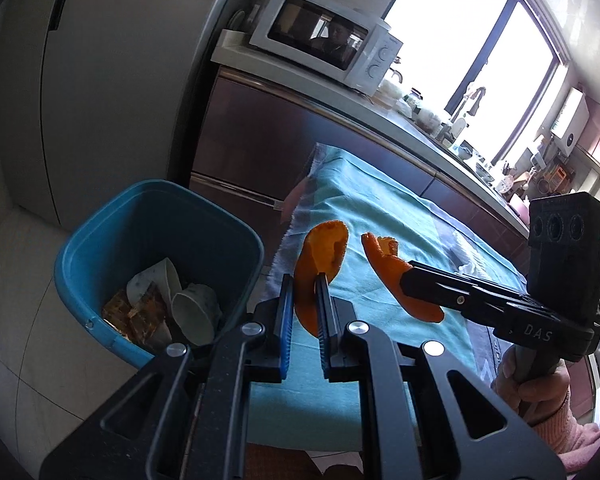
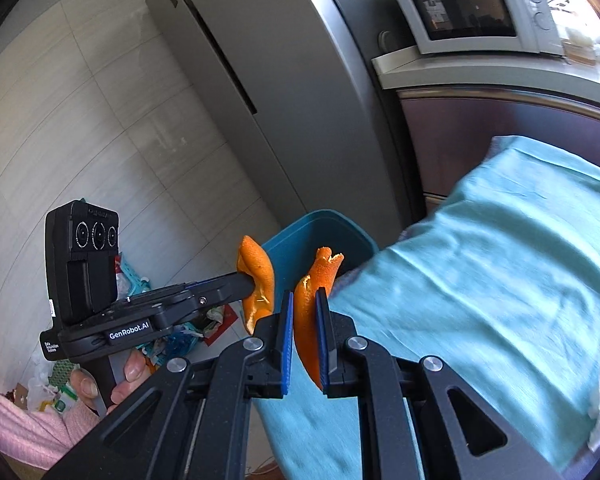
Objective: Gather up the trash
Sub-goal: 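Carry both orange peels to the teal bin and open both tools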
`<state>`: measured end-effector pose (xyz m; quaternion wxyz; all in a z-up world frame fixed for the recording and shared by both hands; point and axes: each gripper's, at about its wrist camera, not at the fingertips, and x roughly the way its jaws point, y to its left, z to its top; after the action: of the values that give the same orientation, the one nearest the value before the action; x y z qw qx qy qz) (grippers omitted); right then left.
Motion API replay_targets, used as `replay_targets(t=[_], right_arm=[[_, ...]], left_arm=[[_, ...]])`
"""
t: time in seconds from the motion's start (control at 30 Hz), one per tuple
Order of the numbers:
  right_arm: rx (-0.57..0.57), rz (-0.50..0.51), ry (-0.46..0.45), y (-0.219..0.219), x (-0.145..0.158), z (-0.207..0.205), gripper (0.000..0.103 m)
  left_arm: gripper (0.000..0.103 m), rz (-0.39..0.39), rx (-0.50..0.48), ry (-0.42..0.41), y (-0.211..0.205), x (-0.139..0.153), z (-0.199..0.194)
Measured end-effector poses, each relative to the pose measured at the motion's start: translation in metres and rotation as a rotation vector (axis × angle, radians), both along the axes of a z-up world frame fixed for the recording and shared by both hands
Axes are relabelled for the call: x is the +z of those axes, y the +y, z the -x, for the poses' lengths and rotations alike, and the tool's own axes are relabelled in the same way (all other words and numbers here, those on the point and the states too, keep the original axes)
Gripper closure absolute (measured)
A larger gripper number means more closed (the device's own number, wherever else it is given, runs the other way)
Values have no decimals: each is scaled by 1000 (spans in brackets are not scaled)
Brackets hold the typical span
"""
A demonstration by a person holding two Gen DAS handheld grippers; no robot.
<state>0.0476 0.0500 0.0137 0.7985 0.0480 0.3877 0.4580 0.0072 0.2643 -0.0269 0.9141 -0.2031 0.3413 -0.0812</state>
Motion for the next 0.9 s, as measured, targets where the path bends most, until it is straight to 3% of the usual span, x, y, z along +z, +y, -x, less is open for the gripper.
replay_targets(t=[0.3,0.9], right_arm=[[53,-2,-7,40,3,-14,94],[93,20,34,89,-10,-36,94]], left_arm=[[92,0,70,27,31,-9,-8],[92,-36,132,75,50,-30,-28]])
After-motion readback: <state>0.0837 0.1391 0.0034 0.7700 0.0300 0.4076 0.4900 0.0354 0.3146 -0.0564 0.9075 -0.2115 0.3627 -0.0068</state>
